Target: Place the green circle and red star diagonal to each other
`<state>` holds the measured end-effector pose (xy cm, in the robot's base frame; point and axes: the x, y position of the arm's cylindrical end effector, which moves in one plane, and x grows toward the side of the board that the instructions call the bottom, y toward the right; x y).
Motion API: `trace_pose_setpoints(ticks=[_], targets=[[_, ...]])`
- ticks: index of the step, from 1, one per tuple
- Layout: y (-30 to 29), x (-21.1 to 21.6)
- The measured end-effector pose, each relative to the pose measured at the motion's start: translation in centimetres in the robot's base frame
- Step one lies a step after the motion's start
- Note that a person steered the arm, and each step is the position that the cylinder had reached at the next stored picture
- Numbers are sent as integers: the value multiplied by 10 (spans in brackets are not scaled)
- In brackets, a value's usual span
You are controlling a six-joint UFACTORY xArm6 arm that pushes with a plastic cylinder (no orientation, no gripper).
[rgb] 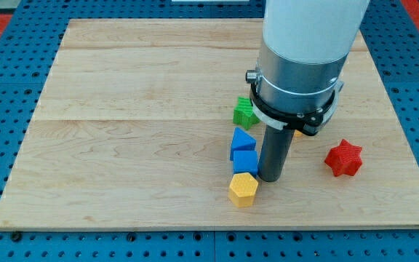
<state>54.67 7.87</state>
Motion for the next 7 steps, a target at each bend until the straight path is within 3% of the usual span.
trace_pose_setpoints(ticks=[2, 4, 5, 7], targets=[[23, -9], [112, -56], [120, -81], [61, -81]])
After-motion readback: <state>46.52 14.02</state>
